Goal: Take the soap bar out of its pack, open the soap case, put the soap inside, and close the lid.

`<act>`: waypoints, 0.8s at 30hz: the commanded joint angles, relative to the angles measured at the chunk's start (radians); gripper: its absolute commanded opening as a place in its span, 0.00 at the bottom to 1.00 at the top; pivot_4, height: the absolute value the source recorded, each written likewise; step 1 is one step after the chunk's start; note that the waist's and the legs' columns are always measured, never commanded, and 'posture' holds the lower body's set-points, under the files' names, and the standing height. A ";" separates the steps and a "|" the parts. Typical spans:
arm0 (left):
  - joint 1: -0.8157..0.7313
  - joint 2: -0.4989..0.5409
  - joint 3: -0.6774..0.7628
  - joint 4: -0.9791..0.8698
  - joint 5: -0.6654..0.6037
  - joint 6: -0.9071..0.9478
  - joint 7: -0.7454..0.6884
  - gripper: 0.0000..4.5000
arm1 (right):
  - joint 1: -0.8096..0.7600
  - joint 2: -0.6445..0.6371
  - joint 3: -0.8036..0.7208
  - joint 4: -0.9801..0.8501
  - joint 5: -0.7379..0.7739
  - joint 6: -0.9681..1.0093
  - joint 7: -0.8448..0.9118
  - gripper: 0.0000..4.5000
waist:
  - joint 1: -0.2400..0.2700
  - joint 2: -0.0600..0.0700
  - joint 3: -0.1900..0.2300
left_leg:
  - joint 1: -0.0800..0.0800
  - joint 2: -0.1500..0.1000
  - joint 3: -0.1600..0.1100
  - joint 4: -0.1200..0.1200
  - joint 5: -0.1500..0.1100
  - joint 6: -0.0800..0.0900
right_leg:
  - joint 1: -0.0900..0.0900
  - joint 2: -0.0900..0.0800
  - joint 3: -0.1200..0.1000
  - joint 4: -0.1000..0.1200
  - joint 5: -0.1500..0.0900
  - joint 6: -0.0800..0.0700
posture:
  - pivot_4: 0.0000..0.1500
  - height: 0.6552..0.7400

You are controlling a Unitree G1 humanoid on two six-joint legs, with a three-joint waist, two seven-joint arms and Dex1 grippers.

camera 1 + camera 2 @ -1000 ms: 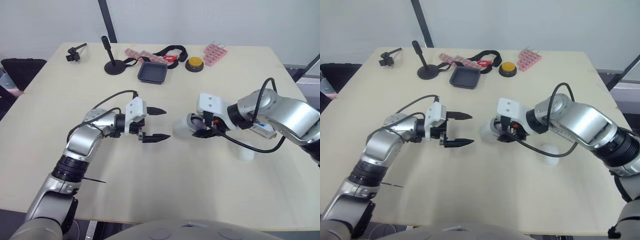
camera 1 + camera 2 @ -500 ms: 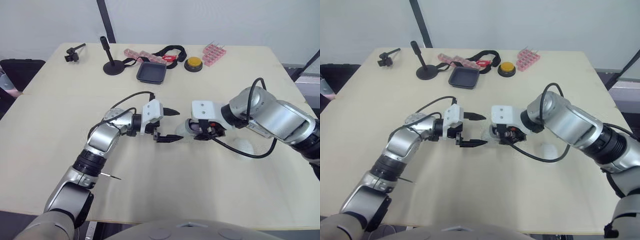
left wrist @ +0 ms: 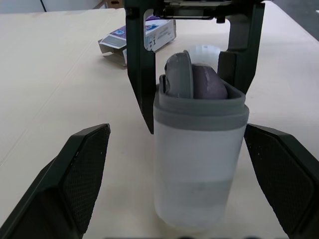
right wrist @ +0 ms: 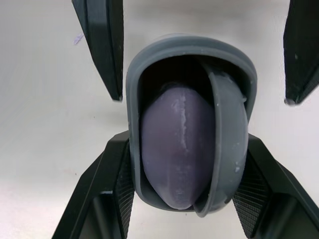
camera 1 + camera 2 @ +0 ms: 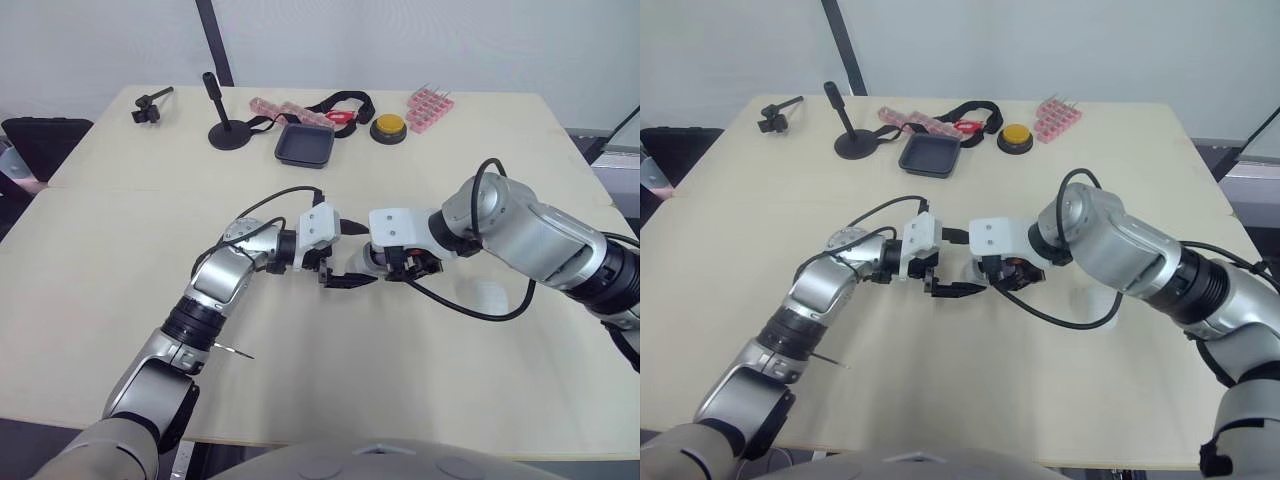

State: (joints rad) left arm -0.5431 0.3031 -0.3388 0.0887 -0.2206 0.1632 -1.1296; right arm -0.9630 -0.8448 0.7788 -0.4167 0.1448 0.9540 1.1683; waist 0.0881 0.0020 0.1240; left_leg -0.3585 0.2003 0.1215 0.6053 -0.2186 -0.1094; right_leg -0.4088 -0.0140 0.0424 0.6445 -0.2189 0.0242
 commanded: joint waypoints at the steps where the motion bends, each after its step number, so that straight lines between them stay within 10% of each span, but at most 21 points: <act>1: -0.020 -0.004 0.000 -0.017 0.005 -0.014 0.004 1.00 | -0.026 0.004 -0.023 -0.012 -0.030 -0.015 0.013 0.48 | 0.000 0.000 0.000 | 0.000 0.000 0.000 0.000 0.000 0.000 | 0.000 0.000 0.000 0.000 0.000 0.000 | 1.00 1.00; 7: -0.025 -0.009 -0.007 -0.019 0.010 -0.012 0.002 1.00 | -0.025 0.023 -0.026 -0.005 -0.048 -0.011 0.017 0.48 | 0.000 0.000 0.000 | 0.000 0.000 0.000 0.000 0.000 0.000 | 0.000 0.000 0.000 0.001 0.000 0.000 | 1.00 1.00; 13: -0.031 -0.008 -0.027 -0.019 0.030 -0.015 0.001 0.60 | -0.021 0.036 -0.033 -0.009 -0.052 0.002 0.020 0.48 | -0.001 0.000 0.000 | 0.000 0.000 0.000 0.001 0.000 0.000 | 0.000 0.000 0.000 0.001 0.000 0.000 | 1.00 1.00; 24: -0.027 -0.007 -0.040 -0.030 0.040 -0.010 0.004 0.60 | -0.020 0.048 -0.033 -0.014 -0.056 0.014 0.018 0.48 | 0.000 0.000 0.000 | 0.000 0.000 0.000 0.001 0.000 0.000 | 0.000 0.000 0.000 0.002 0.000 0.000 | 1.00 1.00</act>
State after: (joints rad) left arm -0.5579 0.2966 -0.3750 0.0907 -0.1833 0.1637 -1.1287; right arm -0.9627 -0.8009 0.7768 -0.4009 0.1009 0.9787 1.1837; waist 0.0878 0.0020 0.1239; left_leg -0.3583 0.2004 0.1216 0.6064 -0.2184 -0.1092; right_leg -0.4089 -0.0141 0.0428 0.6466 -0.2190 0.0242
